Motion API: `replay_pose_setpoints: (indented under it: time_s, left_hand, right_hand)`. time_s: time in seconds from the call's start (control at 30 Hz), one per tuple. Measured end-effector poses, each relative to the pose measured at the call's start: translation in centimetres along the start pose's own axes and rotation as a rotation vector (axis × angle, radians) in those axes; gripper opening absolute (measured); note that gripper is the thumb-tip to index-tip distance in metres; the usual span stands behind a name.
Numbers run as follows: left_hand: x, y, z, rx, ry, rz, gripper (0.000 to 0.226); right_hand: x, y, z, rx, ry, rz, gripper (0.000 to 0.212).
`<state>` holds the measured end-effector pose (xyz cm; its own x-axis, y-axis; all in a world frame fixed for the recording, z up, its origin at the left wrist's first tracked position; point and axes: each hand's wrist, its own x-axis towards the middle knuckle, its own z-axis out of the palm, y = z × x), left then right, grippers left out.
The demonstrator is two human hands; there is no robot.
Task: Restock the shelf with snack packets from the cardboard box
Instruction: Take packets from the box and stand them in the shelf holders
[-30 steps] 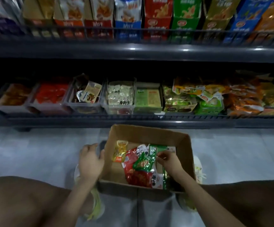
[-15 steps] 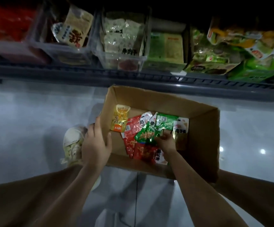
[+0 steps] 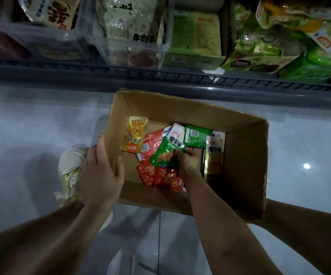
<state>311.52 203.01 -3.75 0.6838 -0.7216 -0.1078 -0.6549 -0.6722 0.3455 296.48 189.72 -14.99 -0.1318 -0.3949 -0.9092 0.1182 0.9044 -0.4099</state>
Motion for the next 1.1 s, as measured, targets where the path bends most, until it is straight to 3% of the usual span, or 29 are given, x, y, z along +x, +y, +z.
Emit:
replay_pose_setpoints:
  time_s: [0.17, 0.47, 0.63, 0.7, 0.77, 0.83, 0.9, 1.1]
  left_hand:
    - [0.0, -0.2, 0.1, 0.007, 0.017, 0.026, 0.063]
    - [0.0, -0.8, -0.1, -0.098, 0.049, 0.076, 0.058]
    - [0.1, 0.7, -2.7, -0.143, 0.219, 0.074, 0.052]
    - [0.4, 2.3, -3.7, -0.237, 0.086, 0.068, 0.056]
    - [0.7, 3.6, -3.9, -0.421, -0.153, 0.018, 0.06]
    - [0.8, 4.3, -3.2, -0.548, -0.309, -0.007, 0.048]
    - [0.7, 4.5, -2.3, -0.579, -0.342, 0.005, 0.035]
    - [1.0, 5.9, 0.8, -0.752, -0.453, -0.064, 0.031]
  right_hand:
    - [-0.7, 0.2, 0.5, -0.194, -0.06, -0.147, 0.014]
    - [-3.5, -1.2, -0.6, -0.18, -0.192, -0.427, 0.037]
    - [-7.5, -3.5, -2.0, -0.104, -0.371, -0.384, 0.033]
    - [-9.5, -3.5, -2.2, -0.111, -0.497, -0.289, 0.028]
    - [-10.8, -2.8, -2.2, -0.123, -0.599, -0.213, 0.025]
    - [-11.4, -2.1, -1.9, -0.133, -0.645, -0.176, 0.023]
    - [-11.4, -1.6, -1.8, -0.122, -0.648, -0.172, 0.022]
    - [-10.4, -2.4, -3.3, -0.126, -0.502, -0.253, 0.02]
